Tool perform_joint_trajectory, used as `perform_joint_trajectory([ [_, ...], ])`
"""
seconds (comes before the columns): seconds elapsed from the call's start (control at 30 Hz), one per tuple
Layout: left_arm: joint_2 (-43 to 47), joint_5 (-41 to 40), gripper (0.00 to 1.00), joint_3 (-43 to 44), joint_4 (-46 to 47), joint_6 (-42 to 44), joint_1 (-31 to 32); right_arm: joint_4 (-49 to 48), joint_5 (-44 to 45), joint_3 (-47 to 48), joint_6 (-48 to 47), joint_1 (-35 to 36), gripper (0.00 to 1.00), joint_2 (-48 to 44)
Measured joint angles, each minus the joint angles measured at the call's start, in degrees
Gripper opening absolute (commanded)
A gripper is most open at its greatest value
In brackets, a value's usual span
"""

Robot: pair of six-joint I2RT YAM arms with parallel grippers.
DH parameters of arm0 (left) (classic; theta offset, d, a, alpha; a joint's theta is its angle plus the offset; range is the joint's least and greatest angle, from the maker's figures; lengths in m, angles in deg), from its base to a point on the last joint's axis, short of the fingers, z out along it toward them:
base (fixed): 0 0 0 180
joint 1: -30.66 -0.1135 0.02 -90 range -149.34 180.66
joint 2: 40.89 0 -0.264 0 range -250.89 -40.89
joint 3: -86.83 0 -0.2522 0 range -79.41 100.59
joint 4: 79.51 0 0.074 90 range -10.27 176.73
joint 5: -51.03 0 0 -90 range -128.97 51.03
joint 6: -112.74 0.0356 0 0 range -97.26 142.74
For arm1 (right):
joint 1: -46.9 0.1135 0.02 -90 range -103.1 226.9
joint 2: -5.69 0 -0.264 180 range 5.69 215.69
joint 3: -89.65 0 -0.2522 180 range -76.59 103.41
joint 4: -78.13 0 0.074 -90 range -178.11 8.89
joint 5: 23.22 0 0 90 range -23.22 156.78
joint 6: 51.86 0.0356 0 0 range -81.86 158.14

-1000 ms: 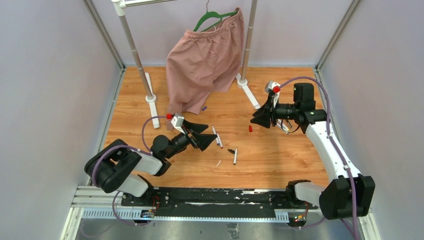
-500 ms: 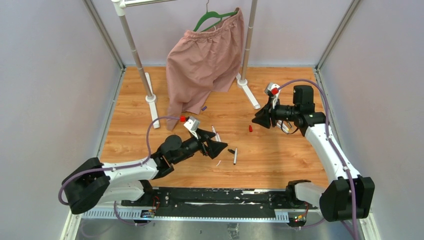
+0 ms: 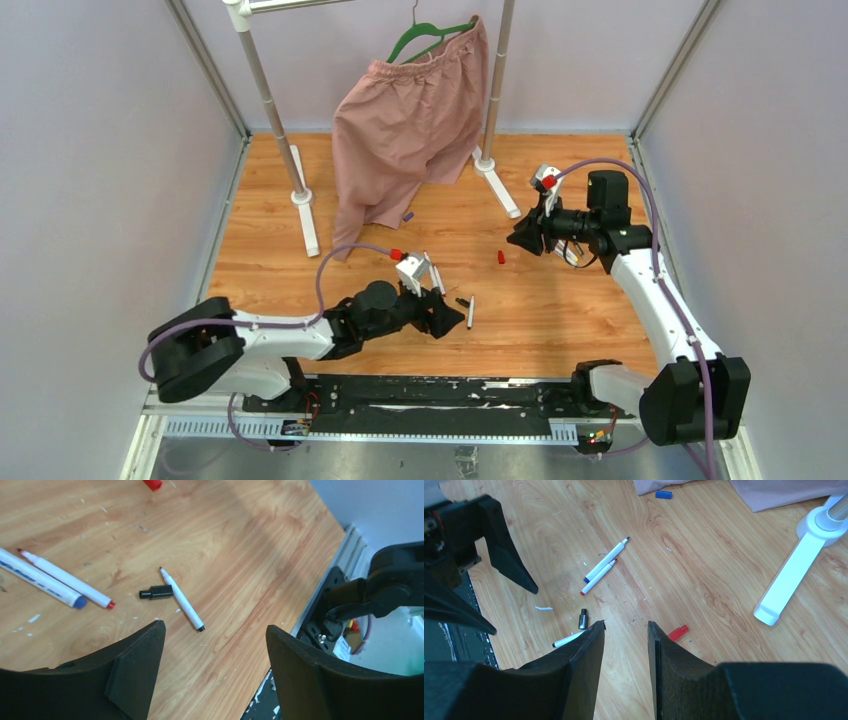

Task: Insert the pens into the pen caps
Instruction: Move the pen to the center of the board.

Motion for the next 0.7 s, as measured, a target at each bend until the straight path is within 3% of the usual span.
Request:
perform_joint_trajectory([
  [0.27, -14.12, -6.6, 0.59, 6.78, -4.0, -2.54, 5.38, -0.04, 0.33, 0.0, 0.13, 0.0, 0.42, 0.0],
  [0.63, -23.43, -15.34, 0.49, 17.84, -15.19, -6.25, 7.87, -0.09, 0.31, 0.0, 0.37, 0.0, 0.42, 0.0],
  [0.7, -24.72, -16.31, 0.4, 19.74, -17.92, -6.45, 8.09, -0.11, 0.31, 0.0, 0.37, 0.0, 0.42, 0.0],
])
